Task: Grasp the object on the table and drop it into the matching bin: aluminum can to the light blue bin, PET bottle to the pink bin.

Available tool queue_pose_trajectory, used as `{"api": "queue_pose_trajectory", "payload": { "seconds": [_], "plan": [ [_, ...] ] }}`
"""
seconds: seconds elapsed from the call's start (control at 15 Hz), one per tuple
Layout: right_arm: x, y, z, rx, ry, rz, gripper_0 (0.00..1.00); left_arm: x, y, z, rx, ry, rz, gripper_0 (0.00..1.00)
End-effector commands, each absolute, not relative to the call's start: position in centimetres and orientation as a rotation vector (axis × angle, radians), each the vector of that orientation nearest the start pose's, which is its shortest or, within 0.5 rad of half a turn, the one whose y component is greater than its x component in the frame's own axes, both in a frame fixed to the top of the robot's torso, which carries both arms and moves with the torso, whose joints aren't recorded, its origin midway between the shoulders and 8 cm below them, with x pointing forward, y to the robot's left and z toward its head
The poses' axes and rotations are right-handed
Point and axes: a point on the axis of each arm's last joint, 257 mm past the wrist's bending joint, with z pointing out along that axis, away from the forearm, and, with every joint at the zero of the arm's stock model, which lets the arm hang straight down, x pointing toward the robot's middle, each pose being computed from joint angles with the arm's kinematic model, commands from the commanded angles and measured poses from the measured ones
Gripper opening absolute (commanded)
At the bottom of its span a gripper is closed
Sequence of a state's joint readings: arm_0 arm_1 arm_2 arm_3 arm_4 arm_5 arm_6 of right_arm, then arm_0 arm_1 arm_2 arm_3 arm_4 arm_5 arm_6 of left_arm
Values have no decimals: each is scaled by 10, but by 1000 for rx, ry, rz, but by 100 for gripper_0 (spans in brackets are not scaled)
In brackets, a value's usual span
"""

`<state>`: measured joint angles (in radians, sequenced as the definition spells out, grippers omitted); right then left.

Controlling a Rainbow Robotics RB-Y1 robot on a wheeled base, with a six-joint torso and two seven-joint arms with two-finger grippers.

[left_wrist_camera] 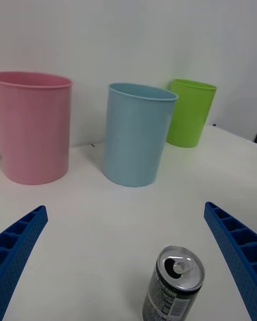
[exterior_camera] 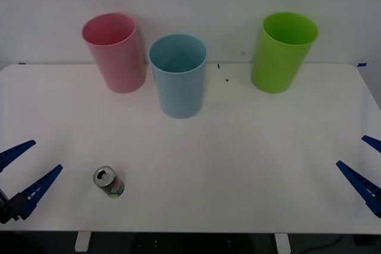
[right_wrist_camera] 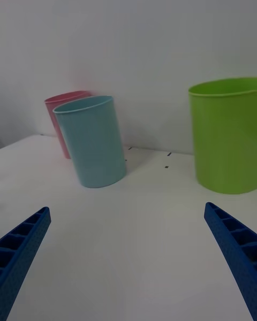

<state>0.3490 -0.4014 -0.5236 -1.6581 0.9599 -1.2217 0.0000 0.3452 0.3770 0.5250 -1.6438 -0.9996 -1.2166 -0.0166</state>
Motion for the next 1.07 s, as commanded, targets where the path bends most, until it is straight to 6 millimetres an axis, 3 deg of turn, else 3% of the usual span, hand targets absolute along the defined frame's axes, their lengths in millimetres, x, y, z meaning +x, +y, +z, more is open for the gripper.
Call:
{"api": "queue_pose_trajectory", "payload": {
  "seconds": [0.07,0.67,1.07],
  "plan": [
    [342,-330,-169,-465,1441,567,100,339,336,-184,481,1481,-532,100],
    [342,-330,-169,-465,1441,567,100,297,354,-203,516,1558,-515,100],
    [342,-330,-169,-465,1441,567,100,273,355,-231,582,1605,-449,100]
  ]
}}
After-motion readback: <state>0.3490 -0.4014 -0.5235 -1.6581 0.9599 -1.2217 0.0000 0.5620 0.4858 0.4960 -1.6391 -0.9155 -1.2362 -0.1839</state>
